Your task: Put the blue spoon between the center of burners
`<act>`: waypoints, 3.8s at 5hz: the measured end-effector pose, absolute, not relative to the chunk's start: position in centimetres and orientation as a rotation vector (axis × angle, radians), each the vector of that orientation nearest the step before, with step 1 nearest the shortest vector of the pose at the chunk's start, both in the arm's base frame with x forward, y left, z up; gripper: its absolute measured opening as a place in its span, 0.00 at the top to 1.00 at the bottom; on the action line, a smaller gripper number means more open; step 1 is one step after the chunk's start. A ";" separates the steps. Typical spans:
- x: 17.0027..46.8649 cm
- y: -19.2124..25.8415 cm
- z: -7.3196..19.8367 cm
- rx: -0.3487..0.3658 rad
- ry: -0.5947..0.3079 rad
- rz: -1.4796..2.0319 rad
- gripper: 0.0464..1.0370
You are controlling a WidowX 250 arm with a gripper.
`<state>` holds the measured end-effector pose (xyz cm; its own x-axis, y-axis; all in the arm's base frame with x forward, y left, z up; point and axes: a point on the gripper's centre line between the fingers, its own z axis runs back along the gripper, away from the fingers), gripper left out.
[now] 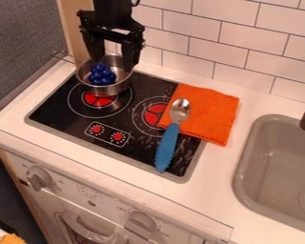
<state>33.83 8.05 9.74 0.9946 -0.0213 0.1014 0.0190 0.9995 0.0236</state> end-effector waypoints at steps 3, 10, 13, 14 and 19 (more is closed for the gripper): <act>29.5 0.0 6.7 -0.055 -0.017 -0.072 0.04; 28.0 -2.9 0.6 0.081 0.030 -0.035 0.58; 28.2 0.4 7.3 0.087 -0.178 -0.075 0.58; 29.1 3.1 6.4 0.098 -0.154 -0.035 0.58; 29.3 8.1 1.6 0.082 -0.014 -0.173 0.58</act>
